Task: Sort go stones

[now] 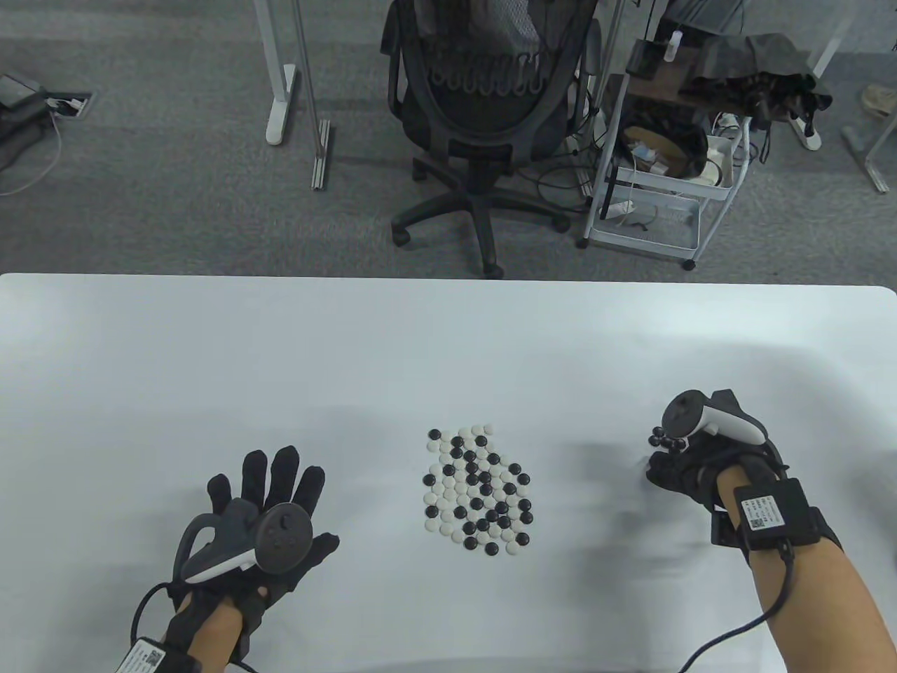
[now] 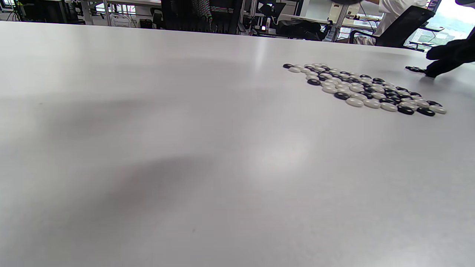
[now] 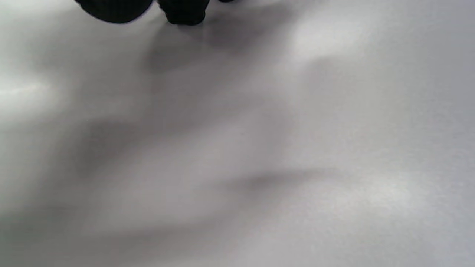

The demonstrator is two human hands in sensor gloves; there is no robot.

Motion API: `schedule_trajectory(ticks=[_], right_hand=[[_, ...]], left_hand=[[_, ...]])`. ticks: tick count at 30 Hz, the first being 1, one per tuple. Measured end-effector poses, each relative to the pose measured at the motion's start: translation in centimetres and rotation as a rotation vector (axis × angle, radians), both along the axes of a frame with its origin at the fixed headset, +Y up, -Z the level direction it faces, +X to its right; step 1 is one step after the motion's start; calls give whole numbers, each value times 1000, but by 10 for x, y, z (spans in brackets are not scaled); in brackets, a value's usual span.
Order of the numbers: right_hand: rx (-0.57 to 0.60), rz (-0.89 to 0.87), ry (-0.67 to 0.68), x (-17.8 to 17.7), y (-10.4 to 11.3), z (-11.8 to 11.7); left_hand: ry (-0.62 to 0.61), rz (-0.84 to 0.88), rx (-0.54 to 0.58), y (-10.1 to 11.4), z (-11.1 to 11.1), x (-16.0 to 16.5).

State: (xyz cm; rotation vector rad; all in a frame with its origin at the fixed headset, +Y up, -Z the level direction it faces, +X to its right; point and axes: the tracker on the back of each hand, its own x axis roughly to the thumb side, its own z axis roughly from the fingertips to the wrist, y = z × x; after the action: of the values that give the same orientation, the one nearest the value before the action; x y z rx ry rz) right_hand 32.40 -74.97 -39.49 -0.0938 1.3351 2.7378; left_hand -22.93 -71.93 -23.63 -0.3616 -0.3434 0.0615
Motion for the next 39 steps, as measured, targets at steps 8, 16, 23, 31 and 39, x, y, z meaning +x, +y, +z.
schedule_trajectory(ticks=[8, 16, 23, 31, 39], right_hand=[[44, -57, -86, 4, 6, -13], [99, -272, 9, -55, 50, -20], [19, -256, 257, -135, 33, -10], [-31, -277, 348, -187, 7, -8], [-24, -220, 248, -157, 0, -22]], left_hand=[[8, 7, 4, 1, 0, -1], [1, 1, -1, 0, 0, 0], [5, 7, 14, 3, 1, -1], [8, 13, 28, 4, 2, -2], [11, 19, 31, 4, 3, -3]])
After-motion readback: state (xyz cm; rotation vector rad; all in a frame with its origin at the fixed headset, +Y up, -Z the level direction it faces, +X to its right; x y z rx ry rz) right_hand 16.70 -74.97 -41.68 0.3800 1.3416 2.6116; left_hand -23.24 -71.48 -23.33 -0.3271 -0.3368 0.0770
